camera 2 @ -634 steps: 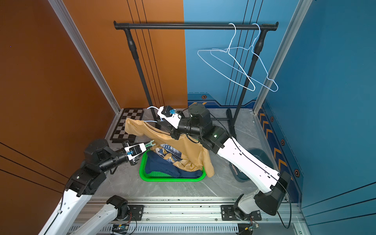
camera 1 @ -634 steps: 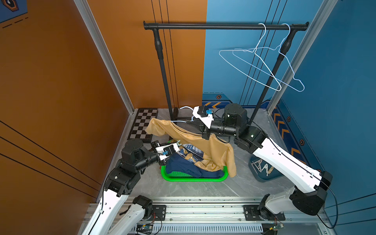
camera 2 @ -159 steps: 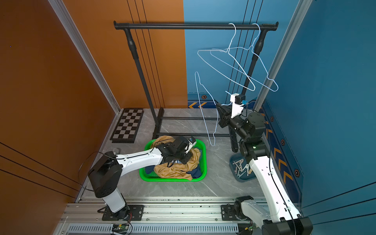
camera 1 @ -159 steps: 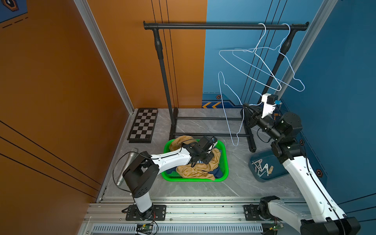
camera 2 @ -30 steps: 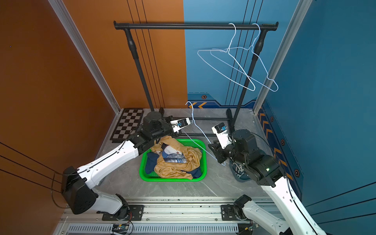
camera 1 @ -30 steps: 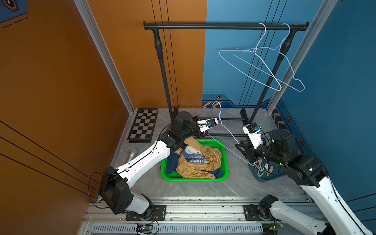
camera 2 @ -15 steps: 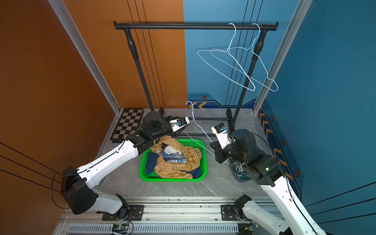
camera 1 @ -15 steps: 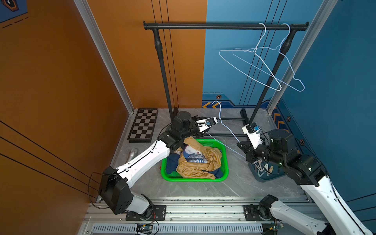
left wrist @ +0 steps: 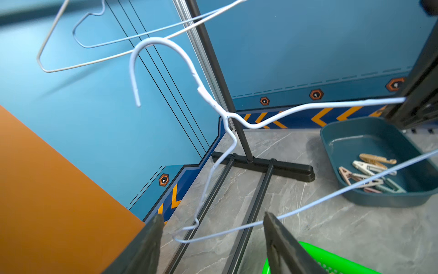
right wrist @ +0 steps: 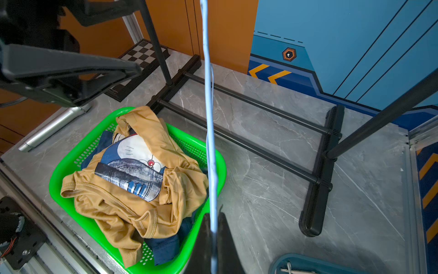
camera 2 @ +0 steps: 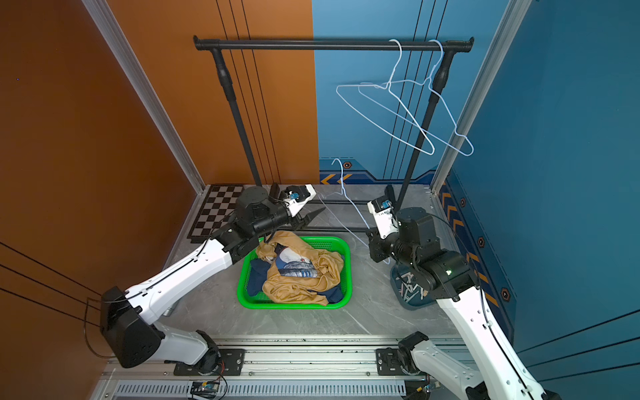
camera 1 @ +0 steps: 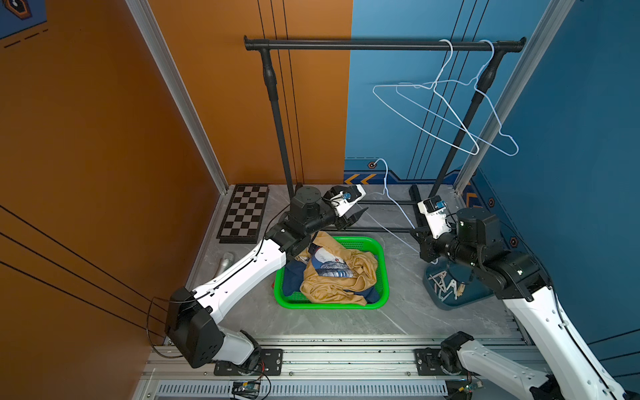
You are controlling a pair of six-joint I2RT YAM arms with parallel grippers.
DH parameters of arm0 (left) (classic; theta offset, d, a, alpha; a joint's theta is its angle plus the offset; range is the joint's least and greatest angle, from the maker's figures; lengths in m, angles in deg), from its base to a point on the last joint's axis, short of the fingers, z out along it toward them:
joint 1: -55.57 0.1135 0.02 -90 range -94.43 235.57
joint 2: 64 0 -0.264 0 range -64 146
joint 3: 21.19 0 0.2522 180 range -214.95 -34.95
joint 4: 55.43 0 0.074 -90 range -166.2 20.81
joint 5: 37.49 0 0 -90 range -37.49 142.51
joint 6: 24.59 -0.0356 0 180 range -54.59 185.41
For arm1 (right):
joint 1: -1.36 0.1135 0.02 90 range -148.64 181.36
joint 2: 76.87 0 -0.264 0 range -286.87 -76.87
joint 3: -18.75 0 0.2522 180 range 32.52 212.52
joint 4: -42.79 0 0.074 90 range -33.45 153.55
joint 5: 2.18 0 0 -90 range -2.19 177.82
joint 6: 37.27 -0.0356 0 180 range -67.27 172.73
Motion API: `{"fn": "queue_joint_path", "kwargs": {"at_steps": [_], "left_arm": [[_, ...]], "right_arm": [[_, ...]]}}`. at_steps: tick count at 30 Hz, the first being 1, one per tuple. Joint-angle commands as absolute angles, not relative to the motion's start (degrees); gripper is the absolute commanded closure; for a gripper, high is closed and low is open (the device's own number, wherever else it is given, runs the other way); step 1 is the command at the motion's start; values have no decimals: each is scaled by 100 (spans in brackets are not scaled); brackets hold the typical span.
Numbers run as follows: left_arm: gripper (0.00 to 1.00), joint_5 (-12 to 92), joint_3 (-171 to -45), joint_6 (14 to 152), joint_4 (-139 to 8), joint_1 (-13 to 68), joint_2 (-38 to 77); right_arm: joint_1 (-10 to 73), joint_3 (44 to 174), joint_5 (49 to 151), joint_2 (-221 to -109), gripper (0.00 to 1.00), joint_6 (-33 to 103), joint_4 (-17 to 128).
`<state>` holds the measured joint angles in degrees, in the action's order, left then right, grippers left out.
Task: Remove the clothespins securing t-shirts to the hanger
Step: Place the hanger on the clothes rail.
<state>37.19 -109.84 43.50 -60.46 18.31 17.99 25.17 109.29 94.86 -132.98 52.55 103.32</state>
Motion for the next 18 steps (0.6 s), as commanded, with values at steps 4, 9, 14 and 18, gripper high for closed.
{"fn": "queue_joint_path", "kwargs": {"at_steps": [4, 9, 14, 18], "left_arm": [[30, 3535, -11697, 5992, -5403, 2049, 2002], [28, 3388, -12059, 6575, -5124, 2102, 2259], [28, 3299, -12573, 6857, -5048, 2129, 2562], [28, 3217, -12993, 7036, -4966, 2137, 2823]], "right_arm": [[2179, 11755, 9567, -13724, 100, 5231, 9647], [2044, 12328, 9642, -14141, 100, 5181, 9361], [2002, 12965, 9646, -14574, 100, 5124, 9183], [1984, 13439, 9634, -14905, 100, 5107, 9039]]}}
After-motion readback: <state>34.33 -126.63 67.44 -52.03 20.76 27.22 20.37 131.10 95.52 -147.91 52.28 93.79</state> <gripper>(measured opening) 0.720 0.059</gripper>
